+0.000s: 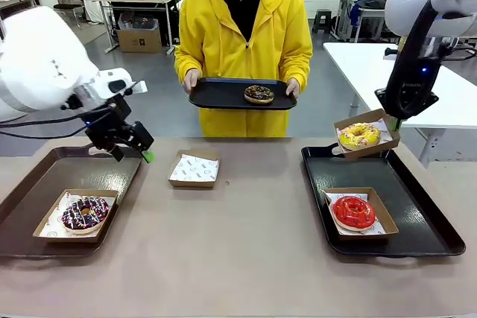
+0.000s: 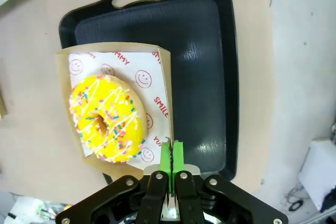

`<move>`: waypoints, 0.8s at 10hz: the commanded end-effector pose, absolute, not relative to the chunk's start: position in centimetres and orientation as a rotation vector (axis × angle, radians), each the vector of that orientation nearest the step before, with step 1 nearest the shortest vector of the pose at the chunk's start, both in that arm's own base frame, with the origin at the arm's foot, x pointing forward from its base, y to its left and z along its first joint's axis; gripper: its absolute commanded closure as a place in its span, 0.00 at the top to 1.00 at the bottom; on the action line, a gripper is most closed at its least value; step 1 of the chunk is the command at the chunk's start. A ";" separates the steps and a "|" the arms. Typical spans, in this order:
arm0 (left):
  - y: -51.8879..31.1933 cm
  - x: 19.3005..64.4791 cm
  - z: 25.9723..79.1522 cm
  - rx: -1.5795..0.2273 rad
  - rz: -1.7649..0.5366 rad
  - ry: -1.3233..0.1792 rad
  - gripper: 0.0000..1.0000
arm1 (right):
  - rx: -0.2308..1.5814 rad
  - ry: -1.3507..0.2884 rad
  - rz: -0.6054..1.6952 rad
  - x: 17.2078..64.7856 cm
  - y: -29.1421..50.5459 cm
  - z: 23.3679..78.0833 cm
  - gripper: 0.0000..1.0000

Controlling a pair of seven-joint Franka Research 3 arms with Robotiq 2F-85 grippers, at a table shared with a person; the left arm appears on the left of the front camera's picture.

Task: Individually package the donuts and arrange them on the tray.
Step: Place the picked Paper togo box on the Handle tray while simultaneously picking up another Paper togo box from the table with the other hand.

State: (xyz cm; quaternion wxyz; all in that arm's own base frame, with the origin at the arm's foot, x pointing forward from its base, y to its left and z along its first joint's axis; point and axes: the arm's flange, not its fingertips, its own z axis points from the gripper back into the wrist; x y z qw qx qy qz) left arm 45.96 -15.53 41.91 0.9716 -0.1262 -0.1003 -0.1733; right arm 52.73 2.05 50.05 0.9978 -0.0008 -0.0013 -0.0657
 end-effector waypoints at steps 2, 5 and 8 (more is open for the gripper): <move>-17.7 47.3 41.3 -0.210 -0.331 -0.248 0.99 | -0.003 0.001 -0.141 52.5 2.0 50.2 0.01; -16.6 46.7 41.3 -0.212 -0.362 -0.225 0.99 | -0.003 0.001 -0.141 52.5 2.0 50.2 0.01; -16.6 46.7 41.3 -0.212 -0.362 -0.225 0.99 | -0.003 0.001 -0.141 52.5 2.0 50.2 0.01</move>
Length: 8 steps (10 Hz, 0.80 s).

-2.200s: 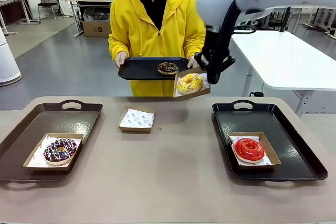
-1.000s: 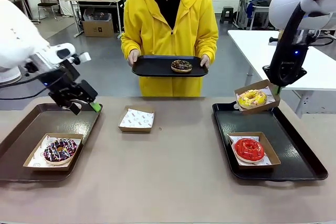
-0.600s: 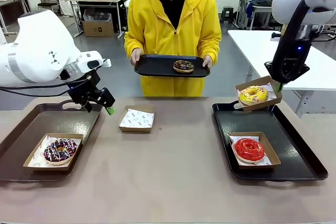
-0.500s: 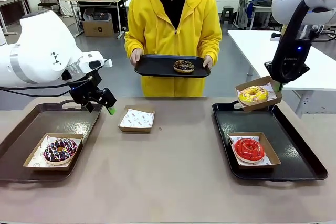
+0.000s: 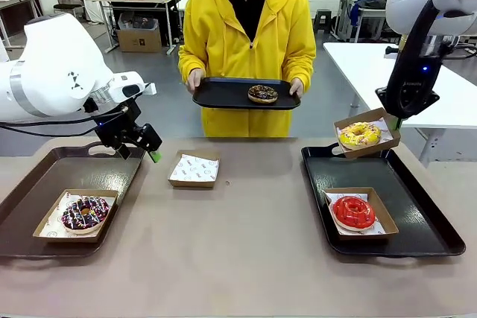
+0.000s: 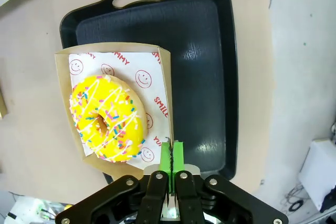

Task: Individually package the donuts and arrange them on the tray.
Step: Place the picked Paper togo box on the Handle tray while simultaneously picking up another Paper togo box from the table with the other hand.

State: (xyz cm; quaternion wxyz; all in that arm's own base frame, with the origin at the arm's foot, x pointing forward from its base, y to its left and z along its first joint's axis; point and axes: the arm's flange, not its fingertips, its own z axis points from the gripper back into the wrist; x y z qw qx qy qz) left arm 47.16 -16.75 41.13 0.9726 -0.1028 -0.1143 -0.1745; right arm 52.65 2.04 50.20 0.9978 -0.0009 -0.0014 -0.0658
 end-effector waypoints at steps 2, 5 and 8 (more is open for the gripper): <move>-16.8 47.2 41.1 -0.207 -0.352 -0.231 0.99 | -0.002 -0.003 -0.132 52.6 2.0 50.2 0.01; -18.8 50.7 41.2 -0.117 -0.273 -0.238 0.99 | 0.040 0.007 -0.079 54.6 1.3 46.6 0.01; -20.4 53.1 41.0 -0.043 -0.271 -0.239 0.99 | 0.083 0.038 -0.074 56.5 0.2 43.3 0.01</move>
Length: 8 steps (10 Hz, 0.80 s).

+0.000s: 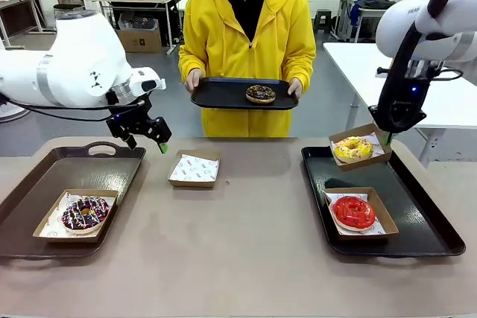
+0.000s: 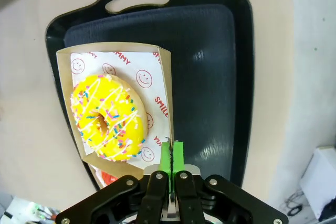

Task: Individually package the donuts and arrange them on the tray.
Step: Place the picked Paper togo box on the Handle tray while simultaneously picking up another Paper togo box from the table with the other hand.

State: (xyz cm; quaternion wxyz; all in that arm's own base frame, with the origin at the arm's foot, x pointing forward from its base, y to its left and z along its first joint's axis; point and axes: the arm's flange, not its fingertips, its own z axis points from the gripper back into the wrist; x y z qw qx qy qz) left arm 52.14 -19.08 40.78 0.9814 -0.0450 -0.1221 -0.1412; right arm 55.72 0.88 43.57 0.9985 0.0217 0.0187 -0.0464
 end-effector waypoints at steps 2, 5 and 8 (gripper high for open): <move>-21.8 54.5 40.7 0.012 -0.262 -0.244 0.99 | 0.111 0.031 -0.062 57.3 -0.3 42.2 0.01; -23.2 56.1 38.6 0.050 -0.226 -0.222 0.99 | 0.134 0.015 -0.026 58.1 -0.3 41.3 0.01; -23.4 56.6 38.3 0.001 -0.098 -0.258 0.99 | 0.146 0.026 -0.060 59.0 0.9 39.7 0.01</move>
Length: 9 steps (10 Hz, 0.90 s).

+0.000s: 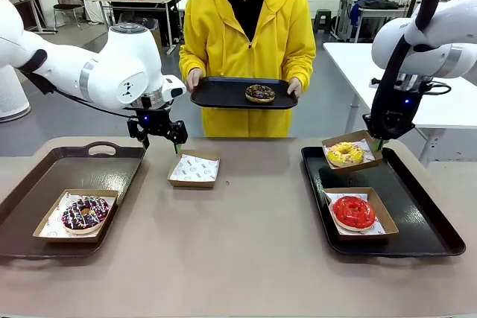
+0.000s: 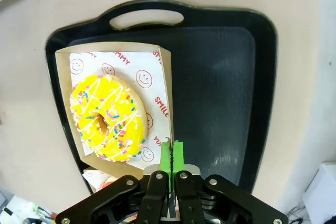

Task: Individually package the donuts and arrange them on the tray.
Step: Place the picked Paper togo box on the Handle tray while simultaneously picking up another Paper togo box from the table with the other hand.

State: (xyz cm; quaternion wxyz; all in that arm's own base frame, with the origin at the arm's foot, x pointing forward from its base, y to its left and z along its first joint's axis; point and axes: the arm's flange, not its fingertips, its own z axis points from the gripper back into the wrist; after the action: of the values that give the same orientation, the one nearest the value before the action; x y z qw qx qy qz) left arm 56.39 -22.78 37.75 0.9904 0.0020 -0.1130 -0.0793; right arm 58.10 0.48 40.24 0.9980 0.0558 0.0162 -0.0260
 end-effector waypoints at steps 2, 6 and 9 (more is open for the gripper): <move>-23.2 56.5 38.2 -0.039 -0.049 -0.262 0.99 | 0.158 0.038 -0.082 59.4 1.6 38.7 0.01; -22.7 57.0 36.0 -0.077 -0.060 -0.204 0.99 | 0.199 0.024 -0.113 59.8 2.0 37.9 0.01; -22.4 57.4 34.3 -0.109 -0.067 -0.172 0.99 | 0.192 0.047 -0.110 60.0 2.1 36.9 0.01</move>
State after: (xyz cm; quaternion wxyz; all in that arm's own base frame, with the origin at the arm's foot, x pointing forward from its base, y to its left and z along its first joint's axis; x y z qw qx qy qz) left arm 57.00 -22.76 34.44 0.9953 -0.0416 -0.0833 -0.0269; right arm 59.33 1.74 37.12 0.9946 0.0883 0.0258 -0.0472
